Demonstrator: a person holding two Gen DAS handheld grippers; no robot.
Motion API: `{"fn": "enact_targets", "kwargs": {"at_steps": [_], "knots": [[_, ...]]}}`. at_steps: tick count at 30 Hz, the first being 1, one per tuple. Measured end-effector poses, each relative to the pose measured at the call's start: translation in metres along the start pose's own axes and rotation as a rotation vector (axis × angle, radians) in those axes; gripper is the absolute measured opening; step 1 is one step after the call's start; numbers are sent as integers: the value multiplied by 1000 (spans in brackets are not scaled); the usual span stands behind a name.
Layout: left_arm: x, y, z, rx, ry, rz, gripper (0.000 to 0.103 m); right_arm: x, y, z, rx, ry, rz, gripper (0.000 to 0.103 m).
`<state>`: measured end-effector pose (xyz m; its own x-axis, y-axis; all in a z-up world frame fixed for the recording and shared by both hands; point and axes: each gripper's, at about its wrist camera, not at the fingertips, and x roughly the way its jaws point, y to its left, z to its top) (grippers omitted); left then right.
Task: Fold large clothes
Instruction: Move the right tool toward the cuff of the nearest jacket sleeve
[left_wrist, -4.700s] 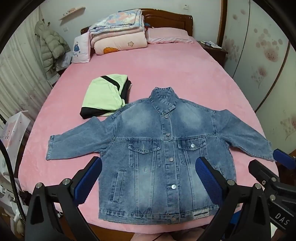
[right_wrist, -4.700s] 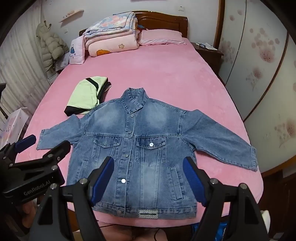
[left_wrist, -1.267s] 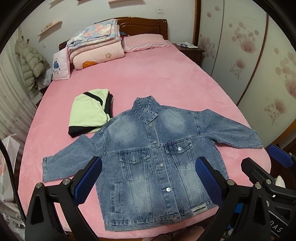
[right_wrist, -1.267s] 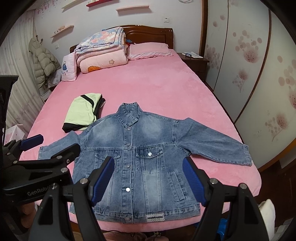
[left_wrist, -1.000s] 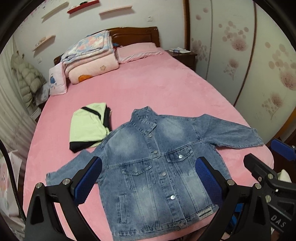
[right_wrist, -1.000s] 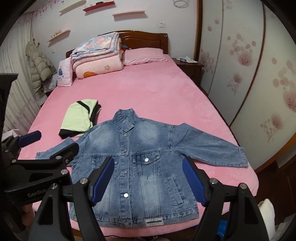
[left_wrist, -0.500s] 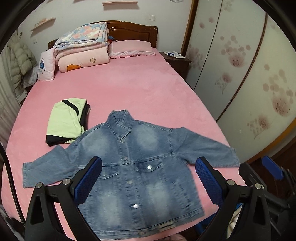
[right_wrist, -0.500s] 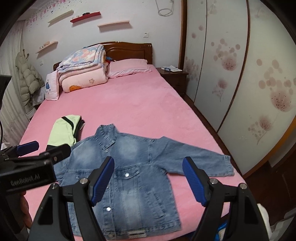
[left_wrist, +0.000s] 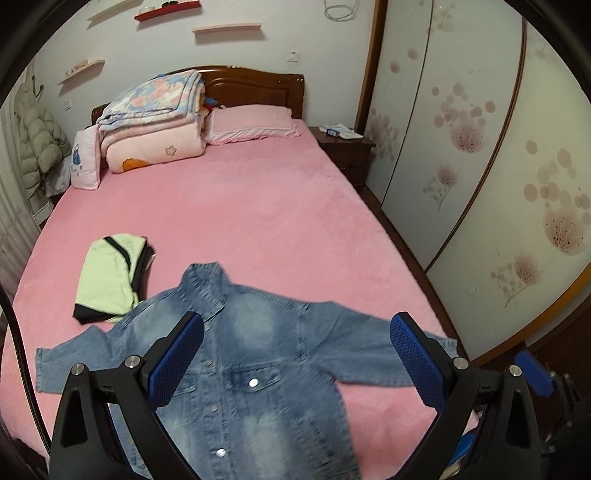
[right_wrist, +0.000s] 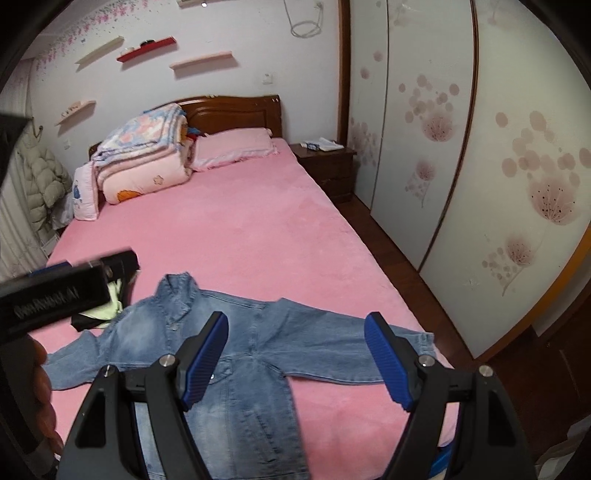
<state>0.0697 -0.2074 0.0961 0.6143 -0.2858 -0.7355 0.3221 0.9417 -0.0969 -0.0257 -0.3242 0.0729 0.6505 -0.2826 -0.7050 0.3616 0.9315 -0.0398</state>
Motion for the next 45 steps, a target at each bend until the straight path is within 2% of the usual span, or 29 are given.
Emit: {"fn": "enact_targets", "kwargs": {"at_steps": [4, 9, 16, 22, 27, 31, 35, 38, 41, 45], "knots": [[15, -27, 7, 19, -13, -2, 100, 21, -25, 6, 29, 57, 2, 77], [49, -52, 9, 11, 14, -36, 100, 54, -54, 6, 74, 136, 16, 77], [119, -80, -7, 41, 62, -63, 100, 103, -94, -10, 180, 158, -8, 77], [190, -99, -34, 75, 100, -72, 100, 153, -132, -44, 300, 141, -1, 77], [241, -116, -62, 92, 106, -76, 100, 190, -149, -73, 296, 158, -27, 77], [273, -138, -87, 167, 115, -82, 100, 212, -170, -97, 315, 172, -60, 77], [306, -164, -119, 259, 164, -103, 100, 234, -191, -123, 325, 230, -103, 76], [327, -178, -139, 303, 199, -96, 100, 248, -213, -145, 366, 278, -125, 68], [347, -188, -155, 311, 250, -101, 99, 263, -235, -165, 432, 345, -114, 66], [371, -195, -169, 297, 312, -102, 97, 275, -260, -185, 544, 373, -99, 66]]}}
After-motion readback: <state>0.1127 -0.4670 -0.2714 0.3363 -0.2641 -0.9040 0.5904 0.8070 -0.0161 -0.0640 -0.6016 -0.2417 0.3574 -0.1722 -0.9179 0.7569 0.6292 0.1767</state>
